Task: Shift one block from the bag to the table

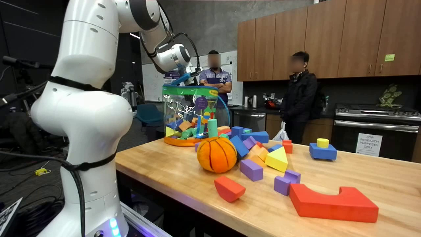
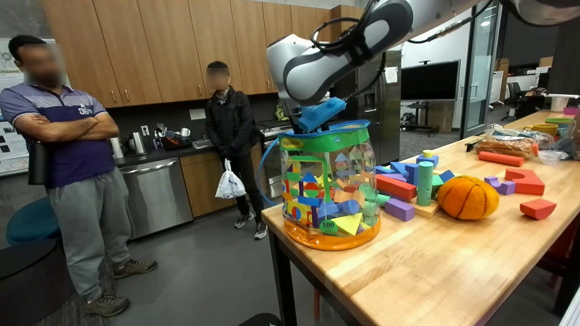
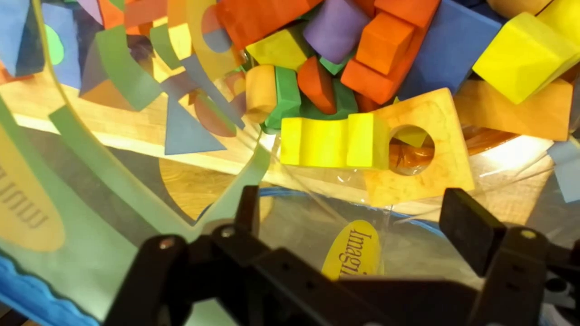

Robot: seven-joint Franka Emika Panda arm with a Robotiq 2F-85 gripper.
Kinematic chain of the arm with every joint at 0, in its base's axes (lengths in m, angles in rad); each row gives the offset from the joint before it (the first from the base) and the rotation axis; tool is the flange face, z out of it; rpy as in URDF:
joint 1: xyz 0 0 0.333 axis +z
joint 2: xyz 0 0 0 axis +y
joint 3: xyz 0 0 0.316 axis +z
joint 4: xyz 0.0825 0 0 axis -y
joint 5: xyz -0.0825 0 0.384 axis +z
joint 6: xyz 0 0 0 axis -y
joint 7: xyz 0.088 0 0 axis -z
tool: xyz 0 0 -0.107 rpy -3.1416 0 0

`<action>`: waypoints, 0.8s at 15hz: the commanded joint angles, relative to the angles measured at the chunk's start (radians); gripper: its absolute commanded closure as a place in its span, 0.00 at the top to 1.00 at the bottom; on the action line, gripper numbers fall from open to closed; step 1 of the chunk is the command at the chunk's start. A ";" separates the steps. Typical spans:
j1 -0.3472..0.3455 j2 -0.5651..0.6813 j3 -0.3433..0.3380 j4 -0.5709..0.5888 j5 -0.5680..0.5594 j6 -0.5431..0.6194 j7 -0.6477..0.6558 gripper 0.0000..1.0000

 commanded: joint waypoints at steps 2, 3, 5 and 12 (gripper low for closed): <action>0.009 0.015 -0.014 0.024 0.028 -0.017 -0.020 1.00; 0.009 0.021 -0.014 0.028 0.032 -0.023 -0.027 1.00; 0.007 0.044 -0.013 0.040 0.050 -0.033 -0.048 1.00; 0.013 0.188 -0.036 0.139 0.107 -0.084 -0.084 1.00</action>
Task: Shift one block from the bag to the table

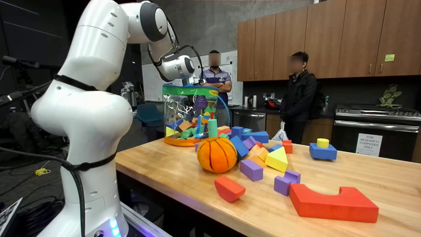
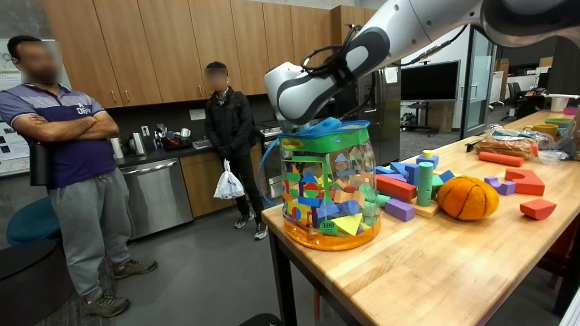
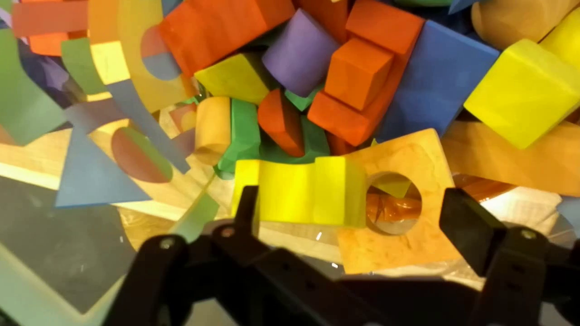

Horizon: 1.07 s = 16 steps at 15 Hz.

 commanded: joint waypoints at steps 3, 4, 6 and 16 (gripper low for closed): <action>0.013 0.094 -0.040 0.106 0.030 -0.056 -0.018 1.00; 0.012 0.101 -0.043 0.114 0.034 -0.057 -0.019 0.75; 0.013 0.113 -0.051 0.128 0.035 -0.061 -0.017 0.68; 0.017 0.123 -0.061 0.162 0.031 -0.082 -0.013 0.11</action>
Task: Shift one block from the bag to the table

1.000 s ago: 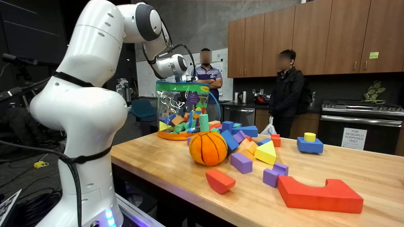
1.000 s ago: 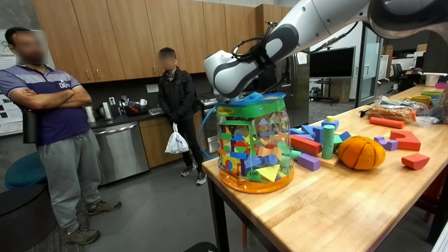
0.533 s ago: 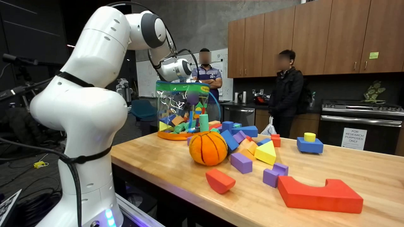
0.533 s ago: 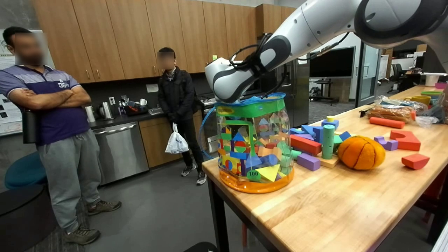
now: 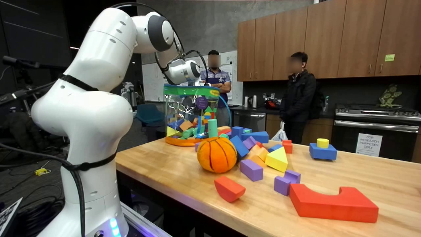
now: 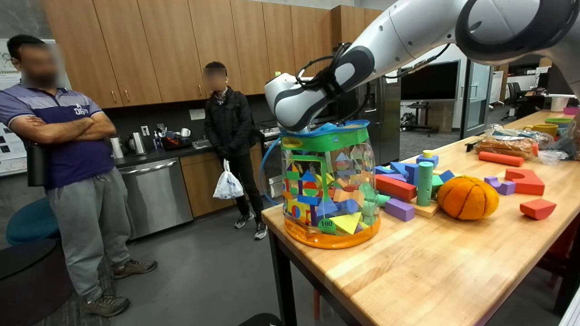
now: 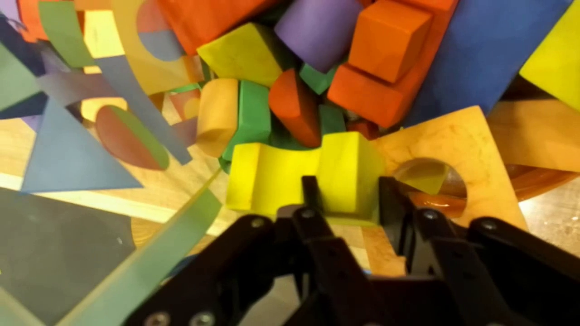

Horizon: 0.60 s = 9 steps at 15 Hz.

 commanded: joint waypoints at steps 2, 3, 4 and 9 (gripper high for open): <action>0.017 -0.010 -0.026 0.018 0.015 -0.018 0.001 0.11; 0.018 -0.022 -0.027 0.010 0.012 -0.012 0.007 0.11; 0.018 -0.040 -0.030 -0.003 0.006 0.001 0.015 0.11; 0.027 -0.144 -0.044 -0.047 -0.039 0.048 0.053 0.11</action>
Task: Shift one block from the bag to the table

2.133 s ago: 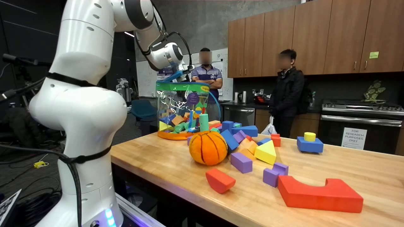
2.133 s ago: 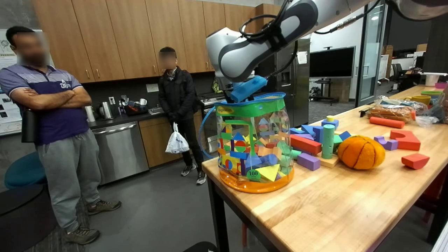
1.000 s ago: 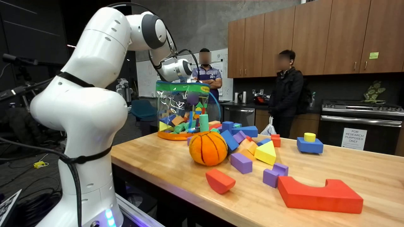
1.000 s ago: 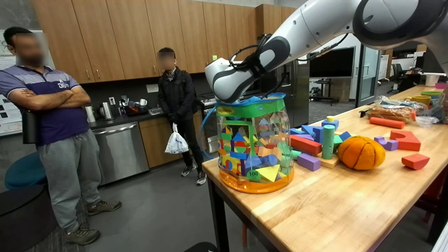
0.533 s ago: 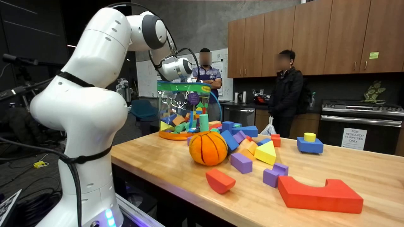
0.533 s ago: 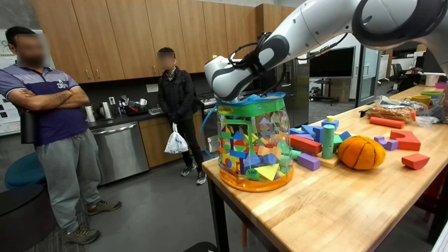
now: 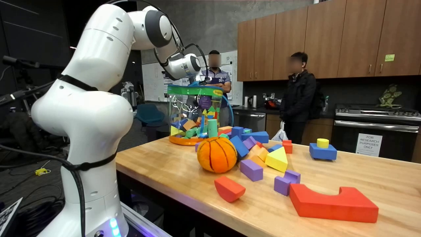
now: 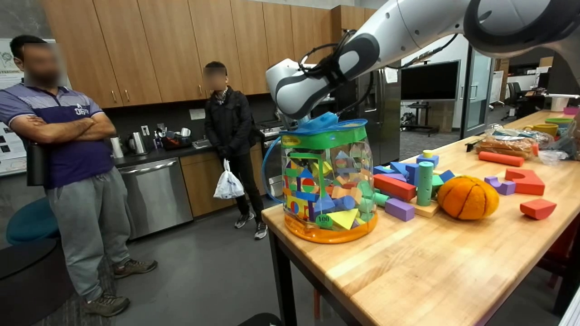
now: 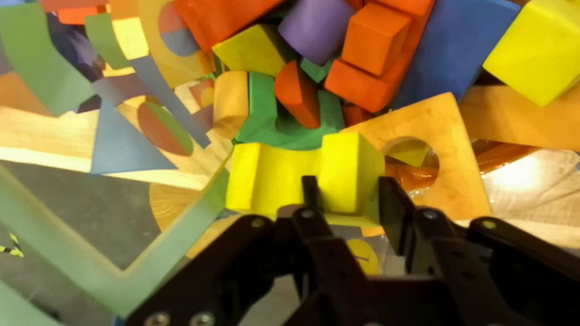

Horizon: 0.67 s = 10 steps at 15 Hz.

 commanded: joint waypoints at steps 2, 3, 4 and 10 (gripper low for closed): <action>0.025 -0.147 -0.032 -0.076 -0.060 0.052 0.052 0.11; 0.026 -0.171 -0.033 -0.084 -0.078 0.060 0.070 0.11; 0.026 -0.193 -0.033 -0.090 -0.099 0.067 0.084 0.11; 0.006 -0.302 -0.029 -0.148 -0.203 0.119 0.227 0.11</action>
